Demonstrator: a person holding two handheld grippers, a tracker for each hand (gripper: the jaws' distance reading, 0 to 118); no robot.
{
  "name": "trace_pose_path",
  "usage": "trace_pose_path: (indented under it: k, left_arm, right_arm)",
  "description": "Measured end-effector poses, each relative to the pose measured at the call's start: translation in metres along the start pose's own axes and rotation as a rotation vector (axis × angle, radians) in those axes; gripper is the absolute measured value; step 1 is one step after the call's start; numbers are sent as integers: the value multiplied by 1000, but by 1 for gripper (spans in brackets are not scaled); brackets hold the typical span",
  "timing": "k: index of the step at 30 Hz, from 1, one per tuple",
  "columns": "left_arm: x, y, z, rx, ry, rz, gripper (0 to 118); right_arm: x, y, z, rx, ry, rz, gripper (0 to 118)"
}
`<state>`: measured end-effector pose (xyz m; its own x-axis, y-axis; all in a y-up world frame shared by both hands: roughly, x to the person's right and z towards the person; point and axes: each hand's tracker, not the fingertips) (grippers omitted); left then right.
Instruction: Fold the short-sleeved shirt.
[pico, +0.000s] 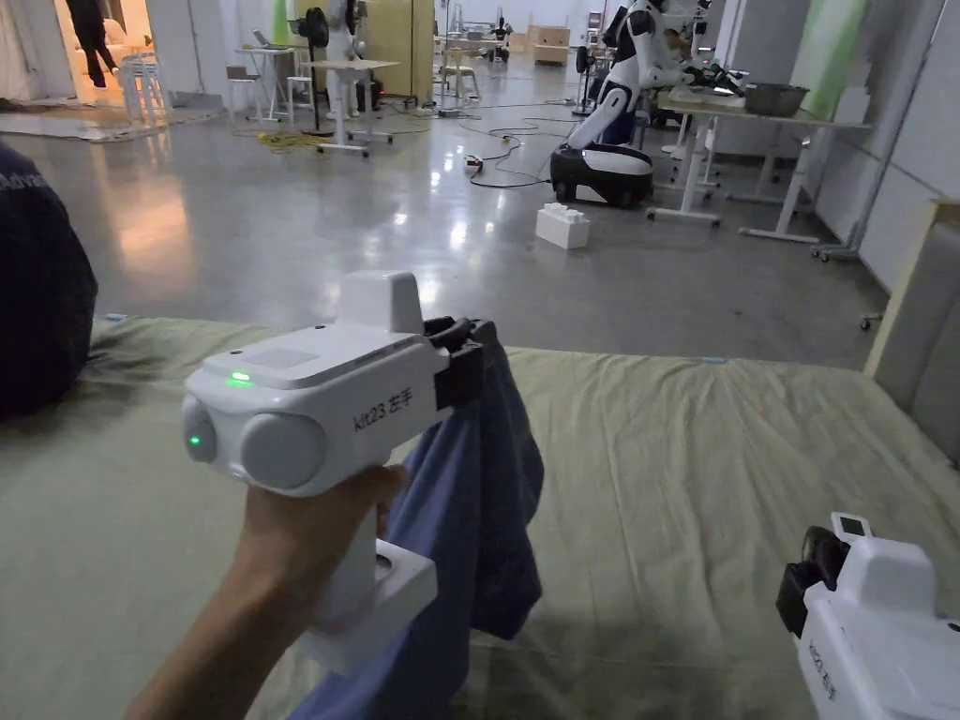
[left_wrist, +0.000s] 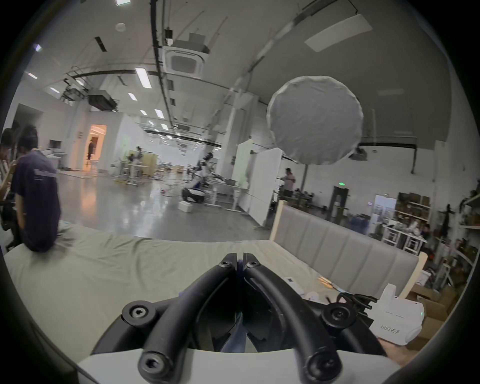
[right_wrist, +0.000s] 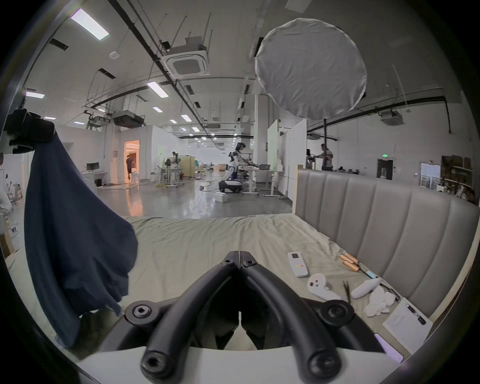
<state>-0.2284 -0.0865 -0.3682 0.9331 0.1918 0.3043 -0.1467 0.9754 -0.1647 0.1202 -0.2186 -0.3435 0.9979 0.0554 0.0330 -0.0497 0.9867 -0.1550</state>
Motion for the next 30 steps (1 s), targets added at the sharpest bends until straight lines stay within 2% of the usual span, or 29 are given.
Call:
trace_pose_path:
  k: [6, 9, 14, 18, 19, 20, 23, 24, 25, 30]
  left_arm:
    - [56, -57, -52, -135, -109, 28, 3]
    - [63, -99, -70, -237, -115, 45, 3]
    - [60, -165, -84, -374, -28, 96, 4]
    - [47, -189, -85, -417, 56, 108, 6]
    - [43, -190, -84, -422, 61, 110, 10]
    - [39, -191, -83, -426, 68, 113, 23]
    - [28, -183, -71, -415, 94, 107, 79]
    - [23, -178, -66, -390, 112, 96, 87]
    - [18, -171, -60, -362, 130, 85, 90]
    - [-14, -143, -24, -259, 229, 65, 89]
  right_arm:
    - [36, -13, 9, -30, -71, -17, 0]
    - [47, -23, 13, -52, -90, -14, 0]
    - [53, -35, 15, -95, -97, -15, 0]
    - [49, -42, 13, -128, -85, 0, 0]
    - [46, -42, 12, -134, -79, 5, 0]
    - [43, -43, 10, -140, -74, 9, 0]
    - [33, -41, 7, -146, -53, 11, 0]
    - [29, -40, 6, -144, -47, 12, 0]
    - [25, -37, 6, -142, -38, 15, 0]
    - [4, -25, 5, -120, 4, 21, 0]
